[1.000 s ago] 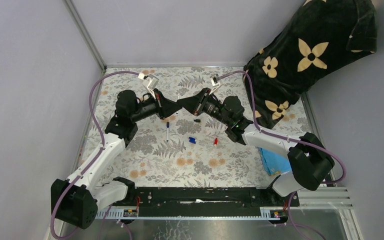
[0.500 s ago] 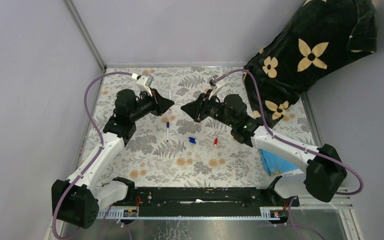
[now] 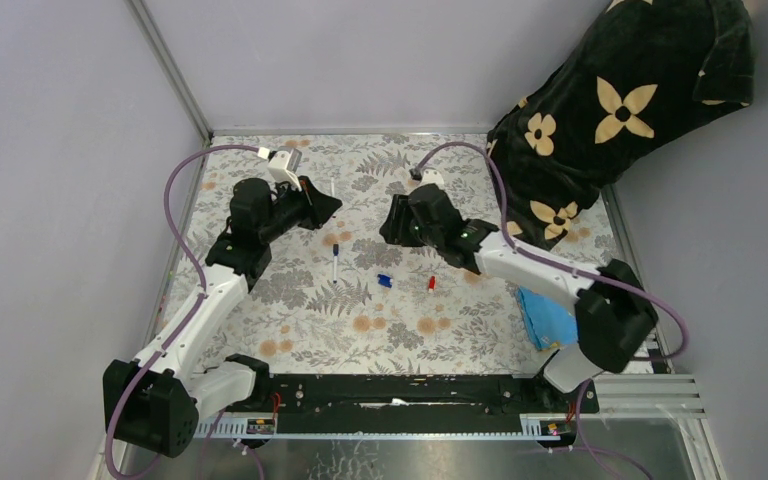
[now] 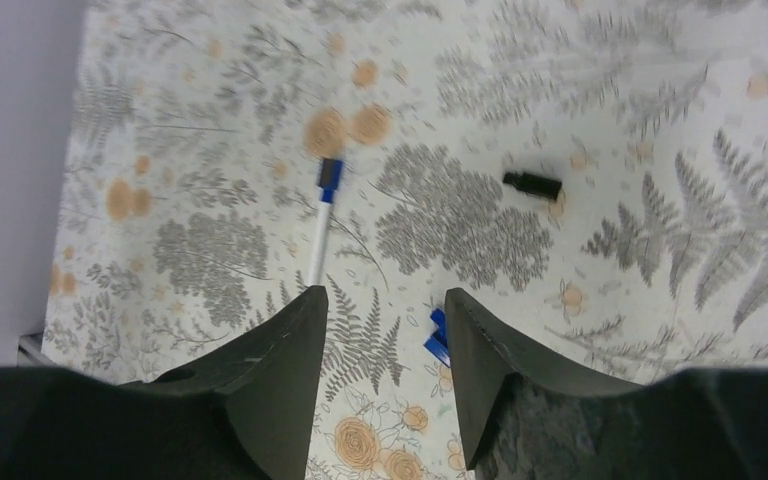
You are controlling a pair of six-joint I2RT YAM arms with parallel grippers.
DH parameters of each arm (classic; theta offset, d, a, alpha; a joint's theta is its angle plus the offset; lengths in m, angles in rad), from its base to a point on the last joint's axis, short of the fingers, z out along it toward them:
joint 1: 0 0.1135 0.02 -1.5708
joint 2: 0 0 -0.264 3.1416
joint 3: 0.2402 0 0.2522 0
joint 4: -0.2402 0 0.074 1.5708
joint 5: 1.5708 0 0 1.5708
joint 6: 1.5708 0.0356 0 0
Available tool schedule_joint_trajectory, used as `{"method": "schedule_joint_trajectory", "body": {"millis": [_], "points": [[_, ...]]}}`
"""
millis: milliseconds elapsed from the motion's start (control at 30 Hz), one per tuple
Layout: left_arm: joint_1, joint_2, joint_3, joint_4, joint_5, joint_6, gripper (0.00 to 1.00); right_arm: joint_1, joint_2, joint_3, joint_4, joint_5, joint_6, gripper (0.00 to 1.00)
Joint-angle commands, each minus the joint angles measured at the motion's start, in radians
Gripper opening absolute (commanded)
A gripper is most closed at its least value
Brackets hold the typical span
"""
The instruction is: Insert the pens into the pen caps
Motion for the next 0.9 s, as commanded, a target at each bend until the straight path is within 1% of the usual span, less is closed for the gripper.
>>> {"method": "schedule_joint_trajectory", "body": {"millis": [0,233,567,867], "points": [[0.005,-0.017,0.029,0.004,-0.019,0.015,0.00,0.007,0.111,0.080,-0.081,0.059,0.225,0.55],[0.005,-0.020,0.027,0.007,-0.014,0.014,0.00,0.010,0.276,0.172,-0.132,0.074,0.326,0.58],[0.005,-0.019,0.029,0.008,-0.003,0.012,0.00,0.010,0.419,0.244,-0.185,0.151,0.325,0.61],[0.005,-0.018,0.032,0.008,0.010,0.013,0.00,0.010,0.483,0.263,-0.179,0.174,0.326,0.62]]}}
